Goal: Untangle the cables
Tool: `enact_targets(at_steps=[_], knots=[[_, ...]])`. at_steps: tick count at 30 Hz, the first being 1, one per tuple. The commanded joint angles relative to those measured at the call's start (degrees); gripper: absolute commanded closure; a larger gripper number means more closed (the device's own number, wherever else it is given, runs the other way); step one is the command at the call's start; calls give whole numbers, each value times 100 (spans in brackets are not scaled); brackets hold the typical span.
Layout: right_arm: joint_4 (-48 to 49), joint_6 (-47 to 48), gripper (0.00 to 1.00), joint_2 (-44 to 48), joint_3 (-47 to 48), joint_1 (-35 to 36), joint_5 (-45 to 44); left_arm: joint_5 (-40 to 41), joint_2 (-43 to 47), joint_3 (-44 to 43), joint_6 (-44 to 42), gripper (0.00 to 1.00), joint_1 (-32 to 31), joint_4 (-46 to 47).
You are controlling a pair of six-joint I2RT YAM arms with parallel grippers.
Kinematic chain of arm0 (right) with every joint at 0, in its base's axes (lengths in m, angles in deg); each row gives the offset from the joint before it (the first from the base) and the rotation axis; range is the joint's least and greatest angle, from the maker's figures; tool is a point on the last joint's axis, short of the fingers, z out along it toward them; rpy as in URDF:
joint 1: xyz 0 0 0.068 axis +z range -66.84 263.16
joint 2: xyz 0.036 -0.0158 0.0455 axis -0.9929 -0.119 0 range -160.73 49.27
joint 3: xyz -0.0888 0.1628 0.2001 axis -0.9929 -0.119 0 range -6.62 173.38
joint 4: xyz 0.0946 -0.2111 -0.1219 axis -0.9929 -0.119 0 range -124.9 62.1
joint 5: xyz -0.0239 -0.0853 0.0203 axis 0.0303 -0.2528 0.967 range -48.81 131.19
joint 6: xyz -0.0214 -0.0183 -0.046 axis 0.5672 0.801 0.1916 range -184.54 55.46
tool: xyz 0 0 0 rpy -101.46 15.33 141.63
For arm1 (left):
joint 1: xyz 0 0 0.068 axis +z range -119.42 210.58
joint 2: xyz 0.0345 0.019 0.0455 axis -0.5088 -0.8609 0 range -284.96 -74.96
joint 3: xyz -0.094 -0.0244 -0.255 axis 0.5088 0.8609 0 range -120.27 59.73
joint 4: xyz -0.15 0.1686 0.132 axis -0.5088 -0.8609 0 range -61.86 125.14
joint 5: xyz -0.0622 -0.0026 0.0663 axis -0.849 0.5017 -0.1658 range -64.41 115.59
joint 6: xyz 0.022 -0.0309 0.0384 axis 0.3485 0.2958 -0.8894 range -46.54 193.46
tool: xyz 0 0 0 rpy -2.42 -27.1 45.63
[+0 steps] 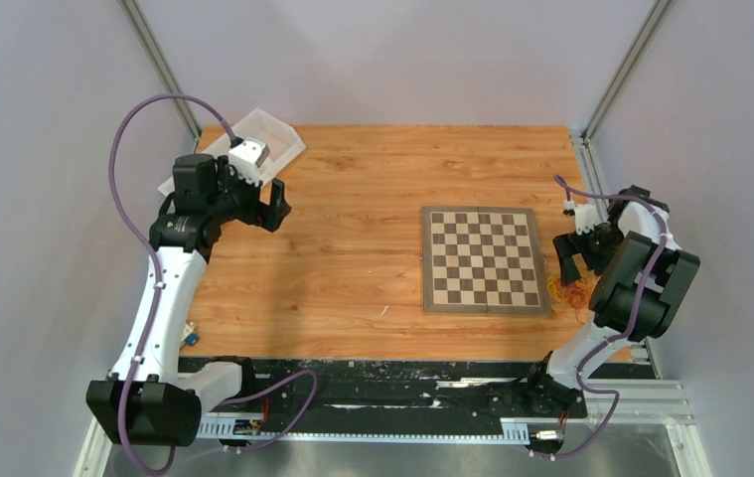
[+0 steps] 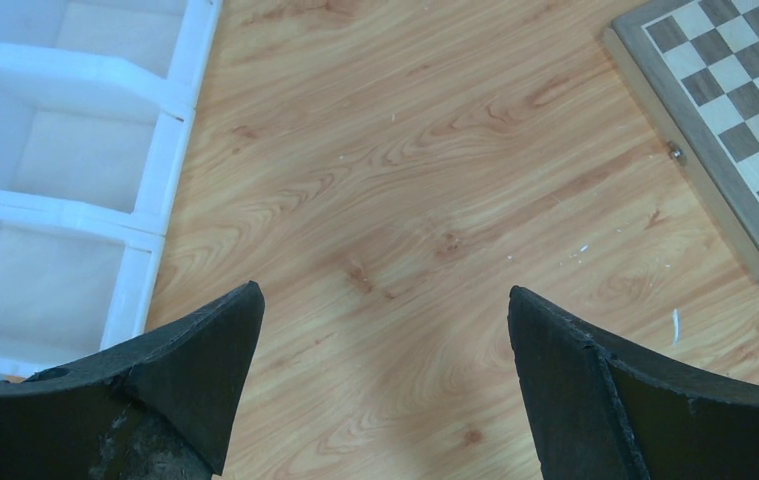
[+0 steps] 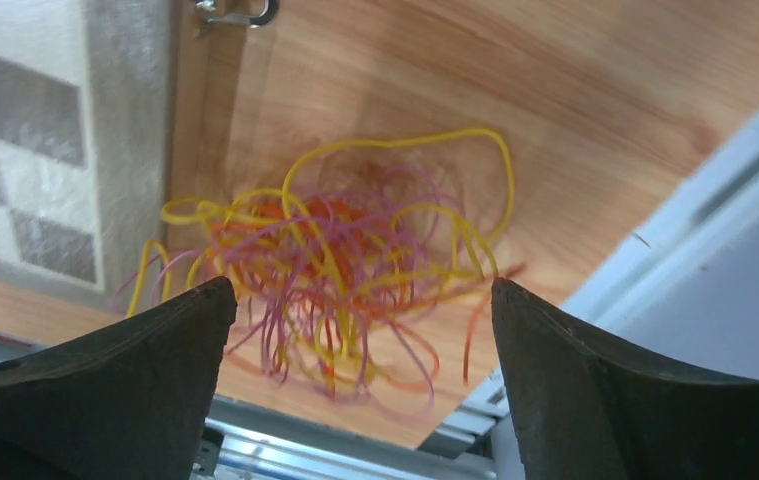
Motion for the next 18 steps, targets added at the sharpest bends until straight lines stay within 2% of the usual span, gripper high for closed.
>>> enact_targets(at_steps=[1, 3, 5, 8, 9, 14, 18], knots=[[840, -312, 6, -430, -325, 99, -198, 259, 44, 276, 379, 0, -30, 521], [973, -356, 16, -538, -403, 118, -242, 565, 178, 397, 613, 0, -30, 734], [937, -389, 36, -564, -375, 115, -248, 747, 357, 643, 698, 0, -30, 945], [525, -212, 90, -470, 2, 107, -124, 844, 525, 812, 786, 0, -30, 1086], [268, -173, 98, -419, 293, 96, 38, 823, 547, 832, 831, 0, -30, 1063], [-826, -383, 100, -206, 2532, 172, 1578, 778, 425, 853, 1190, 0, 35, 883], [-1297, -792, 100, -165, 3801, 850, 2790, 158, 420, 847, 1273, 0, 116, 863]])
